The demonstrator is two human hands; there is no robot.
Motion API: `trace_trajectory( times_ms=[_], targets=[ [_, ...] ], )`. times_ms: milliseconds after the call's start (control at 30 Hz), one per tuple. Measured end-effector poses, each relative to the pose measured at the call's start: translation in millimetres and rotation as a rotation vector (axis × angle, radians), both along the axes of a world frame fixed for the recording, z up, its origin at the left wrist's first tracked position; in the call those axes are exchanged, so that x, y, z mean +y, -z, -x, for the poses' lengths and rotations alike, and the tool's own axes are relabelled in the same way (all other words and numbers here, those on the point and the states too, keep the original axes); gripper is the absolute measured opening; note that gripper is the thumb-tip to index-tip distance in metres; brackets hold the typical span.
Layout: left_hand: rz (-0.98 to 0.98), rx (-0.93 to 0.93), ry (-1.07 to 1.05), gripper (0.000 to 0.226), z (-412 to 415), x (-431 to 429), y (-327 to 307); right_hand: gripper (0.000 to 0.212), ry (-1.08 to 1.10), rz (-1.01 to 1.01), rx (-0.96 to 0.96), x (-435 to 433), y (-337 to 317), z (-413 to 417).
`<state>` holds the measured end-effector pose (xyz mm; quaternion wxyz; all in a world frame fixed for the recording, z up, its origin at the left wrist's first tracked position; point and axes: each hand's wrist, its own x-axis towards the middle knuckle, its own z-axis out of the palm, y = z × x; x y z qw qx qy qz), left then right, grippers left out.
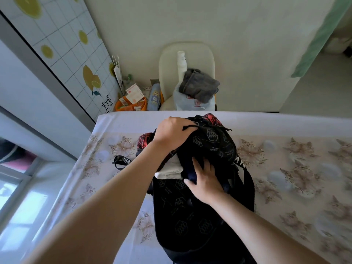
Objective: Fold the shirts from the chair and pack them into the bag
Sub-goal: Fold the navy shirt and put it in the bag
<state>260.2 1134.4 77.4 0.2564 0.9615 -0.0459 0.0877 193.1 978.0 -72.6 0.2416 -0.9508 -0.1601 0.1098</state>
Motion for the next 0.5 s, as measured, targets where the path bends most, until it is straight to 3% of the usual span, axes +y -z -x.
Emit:
trace_trajectory(
  times_ms=[200, 367, 500],
  targets=[
    [0.006, 0.016, 0.015, 0.017, 0, 2, -2, 0.077, 0.002, 0.088, -0.062, 4, 8, 1],
    [0.022, 0.004, 0.028, 0.017, 2, 4, -1, 0.074, 0.004, 0.12, 0.047, 29, -5, -40],
    [0.024, 0.017, 0.013, 0.017, 1, 9, -3, 0.084, 0.034, 0.098, -0.171, 23, 5, -3]
  ],
)
